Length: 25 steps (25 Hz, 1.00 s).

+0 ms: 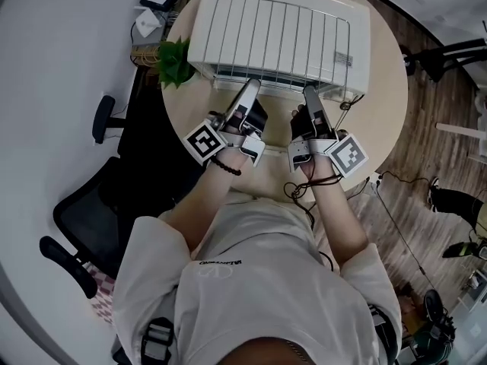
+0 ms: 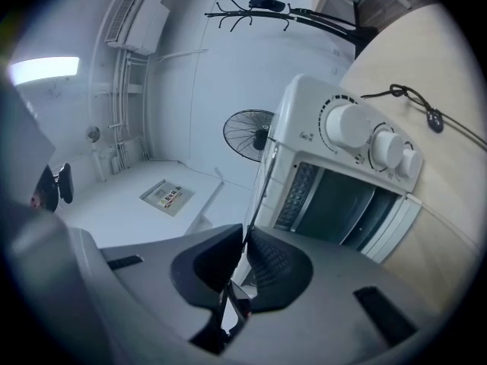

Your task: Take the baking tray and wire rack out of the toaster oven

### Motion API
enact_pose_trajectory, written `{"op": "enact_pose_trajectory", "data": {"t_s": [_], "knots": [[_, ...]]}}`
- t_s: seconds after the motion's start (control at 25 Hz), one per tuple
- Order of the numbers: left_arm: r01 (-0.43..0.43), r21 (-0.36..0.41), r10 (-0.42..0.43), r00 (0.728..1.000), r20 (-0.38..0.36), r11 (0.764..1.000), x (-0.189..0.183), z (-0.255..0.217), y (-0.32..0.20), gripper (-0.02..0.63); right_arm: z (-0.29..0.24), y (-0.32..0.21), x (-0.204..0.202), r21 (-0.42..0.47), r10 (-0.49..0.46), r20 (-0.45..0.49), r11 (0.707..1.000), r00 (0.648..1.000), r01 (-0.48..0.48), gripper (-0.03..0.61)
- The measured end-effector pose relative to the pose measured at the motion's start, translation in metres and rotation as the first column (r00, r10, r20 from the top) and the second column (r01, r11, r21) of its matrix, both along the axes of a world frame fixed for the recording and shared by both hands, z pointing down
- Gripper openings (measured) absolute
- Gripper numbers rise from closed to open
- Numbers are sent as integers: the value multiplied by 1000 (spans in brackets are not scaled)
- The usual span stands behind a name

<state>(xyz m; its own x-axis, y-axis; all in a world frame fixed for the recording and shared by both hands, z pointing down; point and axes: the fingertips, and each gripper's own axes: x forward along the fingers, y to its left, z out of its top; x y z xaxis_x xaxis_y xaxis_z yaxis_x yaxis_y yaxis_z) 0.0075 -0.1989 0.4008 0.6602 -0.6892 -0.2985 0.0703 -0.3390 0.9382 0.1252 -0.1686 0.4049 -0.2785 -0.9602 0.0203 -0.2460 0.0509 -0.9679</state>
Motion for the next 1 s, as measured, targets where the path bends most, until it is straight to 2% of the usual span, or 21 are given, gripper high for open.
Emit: {"op": "enact_pose_trajectory", "data": {"t_s": [0.84,0.92,1.0], "knots": [[34,-13,-34,999,-1,999,14,0,-23,13,-3,-19,12,15,21,36,1000,999,-21,19],[32,-12,-32,999,-11,999,13,-3,-21,44,-4,-18,11,17,6,36,1000,999,-7,33],[23,2,-23,1000,-16,1000,13,-9,-20,115,-7,-18,9,23,-12,41,1000,999,12,80]]}}
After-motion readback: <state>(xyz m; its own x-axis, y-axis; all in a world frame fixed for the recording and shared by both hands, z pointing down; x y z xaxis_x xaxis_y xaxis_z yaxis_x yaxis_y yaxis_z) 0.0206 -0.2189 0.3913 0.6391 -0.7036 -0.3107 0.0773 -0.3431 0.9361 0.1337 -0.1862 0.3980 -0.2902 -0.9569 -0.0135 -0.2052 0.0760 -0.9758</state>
